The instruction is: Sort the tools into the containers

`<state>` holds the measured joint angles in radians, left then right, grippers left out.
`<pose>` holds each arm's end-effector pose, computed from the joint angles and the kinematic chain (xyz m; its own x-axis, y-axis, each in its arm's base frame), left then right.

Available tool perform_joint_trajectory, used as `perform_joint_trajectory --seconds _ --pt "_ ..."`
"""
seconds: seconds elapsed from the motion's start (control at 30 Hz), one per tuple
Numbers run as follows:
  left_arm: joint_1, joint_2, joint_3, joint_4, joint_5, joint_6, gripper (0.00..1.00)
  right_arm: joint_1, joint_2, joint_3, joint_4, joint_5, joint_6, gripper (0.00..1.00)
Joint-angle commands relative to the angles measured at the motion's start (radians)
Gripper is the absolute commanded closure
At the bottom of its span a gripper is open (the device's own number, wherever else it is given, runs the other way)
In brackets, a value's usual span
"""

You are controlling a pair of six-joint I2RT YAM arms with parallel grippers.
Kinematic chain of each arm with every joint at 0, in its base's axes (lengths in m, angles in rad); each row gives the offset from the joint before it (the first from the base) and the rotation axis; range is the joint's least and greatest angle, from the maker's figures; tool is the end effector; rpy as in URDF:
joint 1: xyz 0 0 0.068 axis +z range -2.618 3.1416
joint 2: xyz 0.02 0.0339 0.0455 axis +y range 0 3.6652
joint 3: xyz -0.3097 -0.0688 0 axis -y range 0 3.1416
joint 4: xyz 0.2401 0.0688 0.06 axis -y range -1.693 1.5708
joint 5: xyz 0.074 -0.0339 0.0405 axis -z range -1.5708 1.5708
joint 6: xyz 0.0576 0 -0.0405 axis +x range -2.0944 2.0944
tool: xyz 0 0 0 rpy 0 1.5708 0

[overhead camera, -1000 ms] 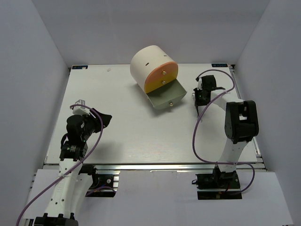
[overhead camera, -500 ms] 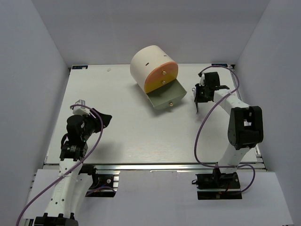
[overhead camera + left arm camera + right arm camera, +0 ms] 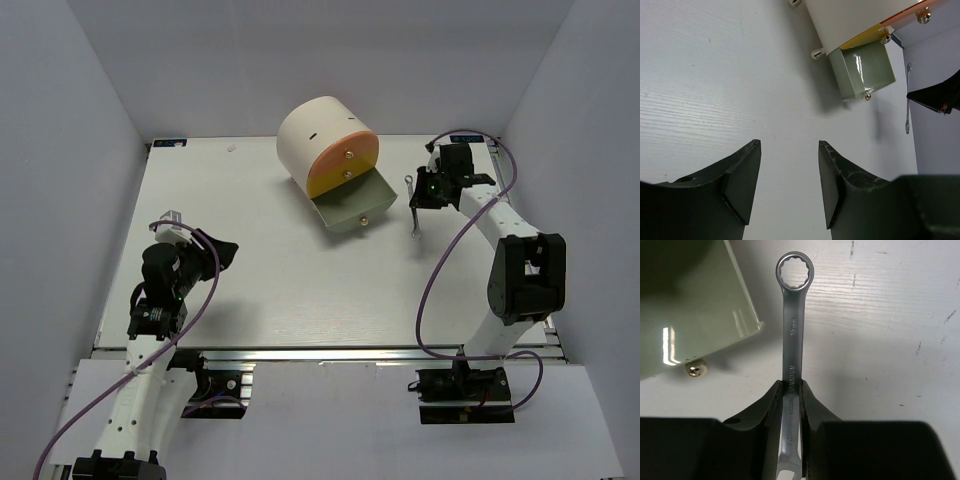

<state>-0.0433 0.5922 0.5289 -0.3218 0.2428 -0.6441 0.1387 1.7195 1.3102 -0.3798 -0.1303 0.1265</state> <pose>0.1261 -0.0193 0.2823 -0.4590 -0.5635 -0.6868 -0.0138 0.7775 -0.6287 0.3975 0.0630 0.2862 -0.7260 0.0250 -0.6872 -0.1372 0.9740 0.1804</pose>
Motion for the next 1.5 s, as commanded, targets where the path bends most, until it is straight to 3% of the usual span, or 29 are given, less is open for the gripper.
perform_joint_trajectory --seconds 0.0,0.5,0.8,1.23,1.27,1.37,1.47 --pt "-0.003 -0.003 -0.010 0.024 0.004 0.000 0.41 0.002 -0.054 0.075 -0.005 -0.052 0.051 1.00" --pt "-0.003 -0.025 -0.006 -0.011 -0.010 0.001 0.41 0.081 -0.034 0.146 0.042 -0.138 0.294 1.00" --pt "-0.004 -0.061 -0.012 -0.048 -0.025 0.000 0.41 0.091 0.005 0.126 0.146 -0.187 0.596 1.00" --pt "-0.003 -0.060 0.002 -0.062 -0.037 0.001 0.41 0.189 0.101 0.152 0.260 -0.112 0.841 1.00" --pt "-0.004 -0.061 0.005 -0.071 -0.039 0.003 0.41 0.196 0.103 0.155 0.274 -0.111 0.846 0.80" --pt "-0.004 -0.066 0.006 -0.072 -0.040 0.003 0.41 0.203 0.111 0.156 0.288 -0.098 0.852 0.51" --pt "-0.004 -0.065 0.008 -0.069 -0.039 -0.002 0.41 0.202 0.120 0.153 0.289 -0.095 0.846 0.41"
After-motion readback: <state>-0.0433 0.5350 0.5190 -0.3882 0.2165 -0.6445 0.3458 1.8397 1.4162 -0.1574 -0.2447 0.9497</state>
